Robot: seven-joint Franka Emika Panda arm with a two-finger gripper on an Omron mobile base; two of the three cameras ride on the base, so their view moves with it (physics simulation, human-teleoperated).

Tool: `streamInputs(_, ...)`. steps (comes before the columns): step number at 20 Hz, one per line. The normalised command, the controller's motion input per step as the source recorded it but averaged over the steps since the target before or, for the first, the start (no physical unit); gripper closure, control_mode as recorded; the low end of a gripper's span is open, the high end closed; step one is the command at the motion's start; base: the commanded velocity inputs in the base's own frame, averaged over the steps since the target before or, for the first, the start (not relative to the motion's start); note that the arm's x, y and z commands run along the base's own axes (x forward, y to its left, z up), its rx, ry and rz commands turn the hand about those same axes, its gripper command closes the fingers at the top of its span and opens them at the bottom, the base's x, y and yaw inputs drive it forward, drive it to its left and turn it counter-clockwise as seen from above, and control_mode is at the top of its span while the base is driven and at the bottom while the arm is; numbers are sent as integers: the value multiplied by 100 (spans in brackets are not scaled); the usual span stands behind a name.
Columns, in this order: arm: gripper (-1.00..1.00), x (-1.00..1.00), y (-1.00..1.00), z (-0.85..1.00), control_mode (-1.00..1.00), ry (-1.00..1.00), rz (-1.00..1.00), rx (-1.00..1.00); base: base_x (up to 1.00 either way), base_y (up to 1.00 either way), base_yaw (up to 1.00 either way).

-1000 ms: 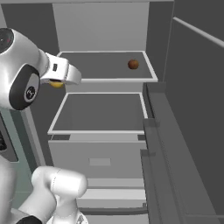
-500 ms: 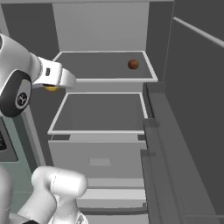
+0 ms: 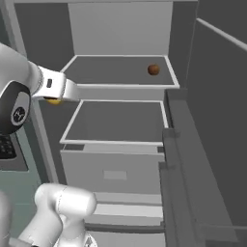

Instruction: Open the fridge, remove the apple, lemon, and steak, and place them on any counter.

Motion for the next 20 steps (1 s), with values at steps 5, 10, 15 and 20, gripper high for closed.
streamInputs(5, 100, 0, 0, 0, 100, 0, 0, 0, -65, 63, 72)
streamInputs(10, 100, 0, 0, 0, 100, 0, 0, 0, -32, 77, 88)
streamInputs(15, 100, 0, 0, 0, 100, 0, 0, 0, -18, 76, 90)
streamInputs(20, 100, 0, 0, 0, 100, 0, 0, 0, 27, 65, 72)
